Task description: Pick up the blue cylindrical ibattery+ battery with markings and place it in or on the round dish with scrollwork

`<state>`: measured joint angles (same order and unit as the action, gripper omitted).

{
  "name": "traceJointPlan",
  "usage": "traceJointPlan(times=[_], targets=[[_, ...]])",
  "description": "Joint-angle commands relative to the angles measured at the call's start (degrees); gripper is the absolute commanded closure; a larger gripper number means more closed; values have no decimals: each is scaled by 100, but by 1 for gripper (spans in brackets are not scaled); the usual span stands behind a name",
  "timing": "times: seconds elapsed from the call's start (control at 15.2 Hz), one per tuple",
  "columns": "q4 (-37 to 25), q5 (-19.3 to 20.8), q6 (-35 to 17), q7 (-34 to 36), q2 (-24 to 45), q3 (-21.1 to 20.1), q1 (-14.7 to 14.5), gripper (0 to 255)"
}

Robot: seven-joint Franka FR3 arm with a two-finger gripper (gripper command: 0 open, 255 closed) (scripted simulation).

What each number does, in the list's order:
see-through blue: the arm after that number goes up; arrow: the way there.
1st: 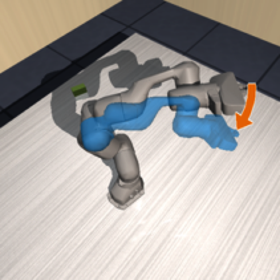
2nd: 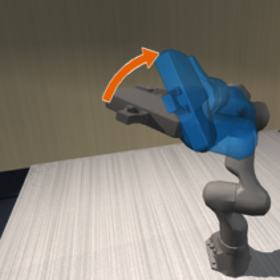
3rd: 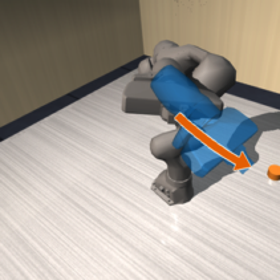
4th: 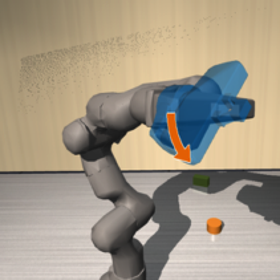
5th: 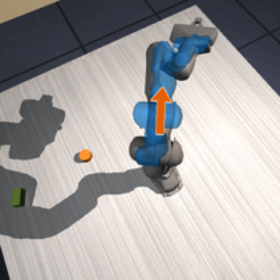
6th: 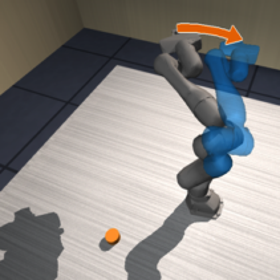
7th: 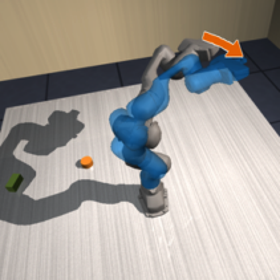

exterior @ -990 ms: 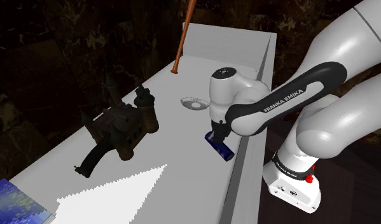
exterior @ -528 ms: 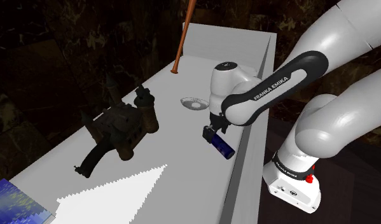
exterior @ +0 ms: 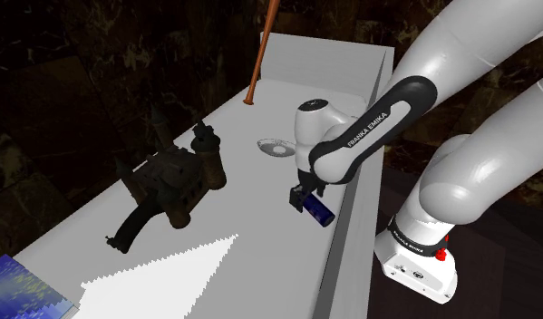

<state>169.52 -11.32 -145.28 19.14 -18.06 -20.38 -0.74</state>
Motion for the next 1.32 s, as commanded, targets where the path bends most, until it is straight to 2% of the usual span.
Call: traceJointPlan(times=[0.0, 0.4, 0.46, 0.99, 1.25], targets=[[239, -11, -916, -20, 145, -25, 38, 0], [237, -49, -913, -46, 141, -81, 83, 0], [258, -53, -930, -53, 138, -78, 82, 255], [372, -89, -1016, -53, 115, -88, 53, 255], [215, -117, -496, -102, -255, -2, -3, 255]])
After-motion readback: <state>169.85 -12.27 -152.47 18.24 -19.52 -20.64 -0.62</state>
